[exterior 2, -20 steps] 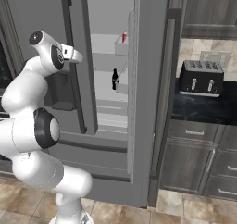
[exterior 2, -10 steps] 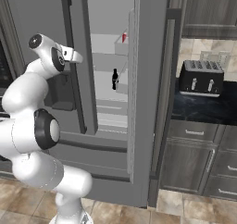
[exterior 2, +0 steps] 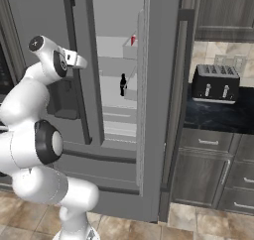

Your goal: Open the fridge, grab two sodas, and place both sodas inside the bowl with ice on the dining counter.

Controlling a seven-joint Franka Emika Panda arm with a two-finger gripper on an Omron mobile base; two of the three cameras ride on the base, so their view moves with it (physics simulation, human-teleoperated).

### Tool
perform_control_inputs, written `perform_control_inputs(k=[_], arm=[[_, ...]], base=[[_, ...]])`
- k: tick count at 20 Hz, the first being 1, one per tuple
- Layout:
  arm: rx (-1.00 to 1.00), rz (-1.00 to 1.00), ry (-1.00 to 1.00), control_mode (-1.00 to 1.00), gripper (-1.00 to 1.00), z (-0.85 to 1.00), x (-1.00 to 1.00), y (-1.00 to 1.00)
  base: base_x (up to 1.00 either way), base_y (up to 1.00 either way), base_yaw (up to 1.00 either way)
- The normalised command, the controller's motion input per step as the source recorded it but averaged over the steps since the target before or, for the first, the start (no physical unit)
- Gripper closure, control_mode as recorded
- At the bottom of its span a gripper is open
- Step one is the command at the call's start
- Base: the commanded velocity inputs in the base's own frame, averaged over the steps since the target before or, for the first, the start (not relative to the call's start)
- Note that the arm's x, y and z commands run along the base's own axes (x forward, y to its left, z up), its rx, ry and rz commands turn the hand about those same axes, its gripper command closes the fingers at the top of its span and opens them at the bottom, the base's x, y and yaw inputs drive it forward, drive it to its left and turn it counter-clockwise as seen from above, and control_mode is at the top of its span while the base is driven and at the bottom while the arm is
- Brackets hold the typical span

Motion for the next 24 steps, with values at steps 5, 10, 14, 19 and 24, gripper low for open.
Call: perform_control_inputs(k=[5,10,14,19,24], arm=[[0.00,0.10,-0.01,-1.00,1.00,-0.06,-0.43,0.74],[0.00,0.14,-0.01,-1.00,1.00,-0.04,-0.39,0.90],[0.00,0.16,0.00,-1.00,1.00,-0.04,-0.39,0.99],[0.00,0.16,0.00,-1.00,1.00,-0.06,-0.45,1.00],[0.00,0.14,0.00,-1.00,1.00,-0.03,-0.51,1.00]], base=[[0.00,0.00,0.00],[0.00,0.00,0.00],[0.00,0.00,0.00],[0.00,0.00,0.00],[0.00,0.00,0.00]])
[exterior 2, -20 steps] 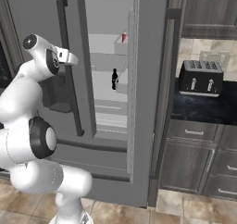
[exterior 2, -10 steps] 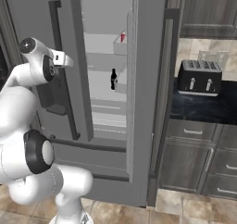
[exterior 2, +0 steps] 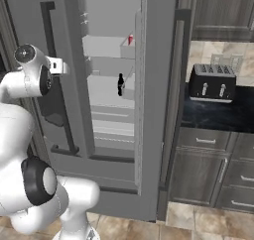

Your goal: Open the fridge, grab two sodas, and place both sodas inside the bowl with ice on the dining counter.

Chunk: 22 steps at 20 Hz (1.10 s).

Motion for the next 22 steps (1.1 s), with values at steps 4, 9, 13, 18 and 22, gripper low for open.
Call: perform_control_inputs(k=[4,9,13,18,22], arm=[[0.00,0.12,0.00,-1.00,1.00,-0.02,-0.51,1.00],[0.00,0.11,0.00,-1.00,1.00,-0.02,-0.50,1.00],[0.00,0.10,0.00,-1.00,1.00,-0.03,-0.47,1.00],[0.00,0.07,0.00,-1.00,-1.00,-0.04,-0.47,1.00],[0.04,0.02,0.00,-1.00,-1.00,0.00,-0.83,0.50]], base=[[0.00,0.00,0.00],[0.00,0.00,0.00],[0.00,0.00,0.00],[0.00,0.00,0.00],[0.00,0.00,0.00]])
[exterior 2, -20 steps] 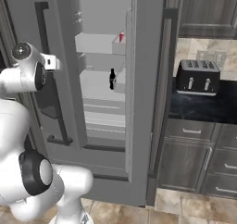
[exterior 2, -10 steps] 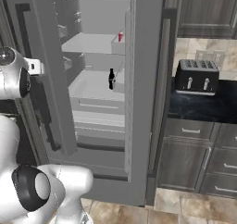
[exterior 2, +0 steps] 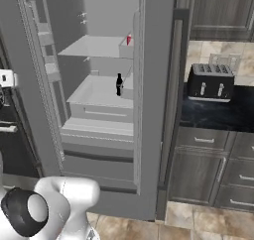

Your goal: Open the fridge, grab two sodas, and place both sodas inside the bowl with ice on the dining counter.

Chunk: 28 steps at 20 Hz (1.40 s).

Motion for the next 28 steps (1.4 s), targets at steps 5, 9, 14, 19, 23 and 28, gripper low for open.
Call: perform_control_inputs(k=[5,9,14,19,23,28], arm=[[0.29,-0.01,-0.02,-1.00,-1.00,0.00,-1.00,-0.44],[0.37,-0.06,0.00,-1.00,-1.00,0.01,-0.85,-0.96],[0.35,-0.06,0.01,-1.00,-1.00,0.00,-0.02,-0.92],[0.37,-0.01,0.10,-1.00,-1.00,0.01,0.68,-0.42],[0.32,0.00,0.12,-1.00,-1.00,0.00,0.91,0.00],[0.25,0.03,0.27,-1.00,-1.00,0.01,0.76,0.00]], base=[[0.00,0.00,0.00],[0.00,0.00,0.00],[0.00,0.00,0.00],[0.00,0.00,0.00],[0.00,0.00,0.00],[0.00,0.00,0.00]])
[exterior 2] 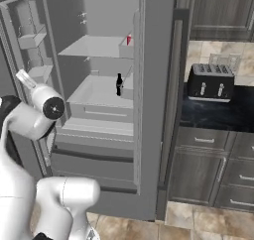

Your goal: Open the fridge, grab two sodas, and place both sodas inside the bowl with ice on the dining counter.

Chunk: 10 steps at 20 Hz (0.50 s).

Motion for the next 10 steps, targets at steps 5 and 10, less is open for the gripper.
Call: perform_control_inputs(k=[5,10], arm=[[0.20,0.08,0.33,-1.00,-1.00,0.00,0.65,0.03],[0.16,0.14,0.28,-1.00,-1.00,0.00,0.63,0.33]], base=[[0.00,0.00,0.00],[0.00,0.00,0.00]])
